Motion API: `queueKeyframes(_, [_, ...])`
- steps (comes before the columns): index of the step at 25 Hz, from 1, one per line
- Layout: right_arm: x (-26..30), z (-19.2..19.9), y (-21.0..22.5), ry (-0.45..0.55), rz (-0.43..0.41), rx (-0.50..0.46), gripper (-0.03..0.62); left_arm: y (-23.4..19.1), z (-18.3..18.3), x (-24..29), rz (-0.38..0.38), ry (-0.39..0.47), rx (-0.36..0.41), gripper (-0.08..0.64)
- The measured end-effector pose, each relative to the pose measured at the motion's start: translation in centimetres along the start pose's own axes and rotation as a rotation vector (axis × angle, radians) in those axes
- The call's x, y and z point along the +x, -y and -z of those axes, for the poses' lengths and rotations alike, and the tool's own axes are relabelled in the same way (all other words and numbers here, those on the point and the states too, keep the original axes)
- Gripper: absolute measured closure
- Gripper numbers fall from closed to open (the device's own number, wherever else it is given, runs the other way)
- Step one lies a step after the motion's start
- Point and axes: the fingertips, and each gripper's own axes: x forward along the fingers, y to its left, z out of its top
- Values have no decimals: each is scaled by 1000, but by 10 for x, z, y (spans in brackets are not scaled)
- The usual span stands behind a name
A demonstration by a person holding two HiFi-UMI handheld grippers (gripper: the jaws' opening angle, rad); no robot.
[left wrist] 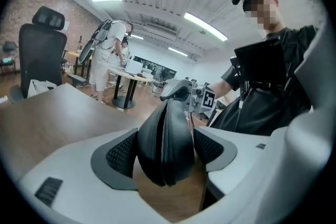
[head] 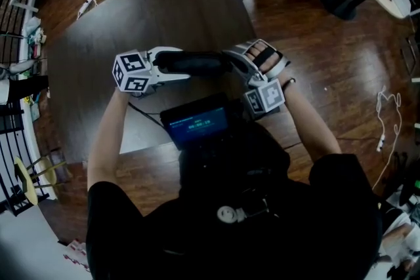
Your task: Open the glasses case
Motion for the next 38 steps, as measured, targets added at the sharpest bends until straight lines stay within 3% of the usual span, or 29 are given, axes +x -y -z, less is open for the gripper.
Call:
queueKeyframes(6, [10,-15,8,21,15,-10,583,-1,13,22,-89,-196,187,235])
queueKeyframes(9, [14,-16,7,10,9,-19,583,-2,25,30,-115,-263,204,249])
queueKeyframes(18, [11,19,7,-147,-7,176,584,-14,6,15,-169,-70,80,279])
queueKeyframes(20, [8,25,4,-154,-25,217,584,-15,8,11,-181,-86,78,279])
queueKeyframes(22, [7,22,10,-132,-25,281,584,-18,14,12,-223,-154,132,279])
queueKeyframes(24, [8,13,17,-101,-36,358,575,-23,20,13,-300,-237,236,278])
queueKeyframes(26, [12,5,14,-79,-99,389,555,-25,23,15,-344,-305,327,278])
queueKeyframes(28, [13,3,-2,-85,-193,379,467,-26,25,17,-356,-357,390,278])
queueKeyframes(30, [15,3,-18,-102,-265,370,455,-28,25,17,-372,-409,436,278])
queueKeyframes(38, [30,-5,-47,-118,-406,331,453,-32,35,16,-432,-657,614,278])
